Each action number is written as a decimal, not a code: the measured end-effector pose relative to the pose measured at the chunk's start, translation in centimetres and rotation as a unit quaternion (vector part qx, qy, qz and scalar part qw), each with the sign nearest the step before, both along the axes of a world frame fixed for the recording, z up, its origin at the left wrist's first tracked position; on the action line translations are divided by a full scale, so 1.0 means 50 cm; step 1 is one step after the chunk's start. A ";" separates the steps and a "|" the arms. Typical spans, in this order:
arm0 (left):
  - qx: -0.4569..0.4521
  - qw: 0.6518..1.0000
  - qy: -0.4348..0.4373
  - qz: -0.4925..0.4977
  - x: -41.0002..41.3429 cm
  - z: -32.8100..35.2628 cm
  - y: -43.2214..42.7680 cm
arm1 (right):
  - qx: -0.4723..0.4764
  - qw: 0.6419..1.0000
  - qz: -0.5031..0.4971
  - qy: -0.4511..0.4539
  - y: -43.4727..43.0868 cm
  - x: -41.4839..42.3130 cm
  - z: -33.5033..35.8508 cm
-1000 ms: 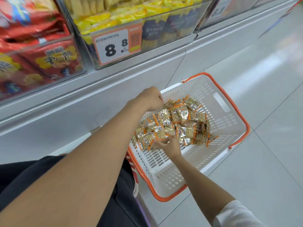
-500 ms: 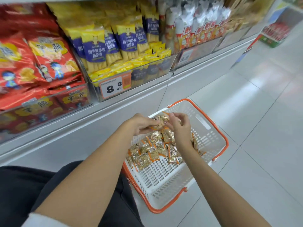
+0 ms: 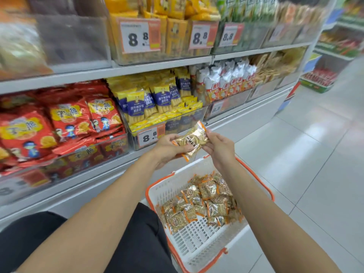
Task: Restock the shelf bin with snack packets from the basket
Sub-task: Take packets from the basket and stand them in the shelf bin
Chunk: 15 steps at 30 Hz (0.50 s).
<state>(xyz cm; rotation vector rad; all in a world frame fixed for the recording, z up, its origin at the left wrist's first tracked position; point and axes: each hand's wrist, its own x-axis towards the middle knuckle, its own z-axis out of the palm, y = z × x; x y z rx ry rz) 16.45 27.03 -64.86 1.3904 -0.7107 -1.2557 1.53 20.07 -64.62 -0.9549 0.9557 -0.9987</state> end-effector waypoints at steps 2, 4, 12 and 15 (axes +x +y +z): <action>-0.007 1.000 0.008 0.010 0.009 0.026 0.011 | -0.017 1.000 0.007 0.000 0.004 0.011 0.027; -0.014 0.999 0.041 0.023 0.021 0.048 0.022 | -0.033 0.999 0.017 -0.012 0.009 0.020 0.054; -0.092 0.992 0.050 0.071 0.102 0.205 0.045 | -0.140 0.966 0.188 0.105 0.016 0.035 0.194; -0.106 0.992 -0.061 0.030 0.127 0.282 0.061 | -0.267 0.905 0.256 0.210 0.027 0.064 0.272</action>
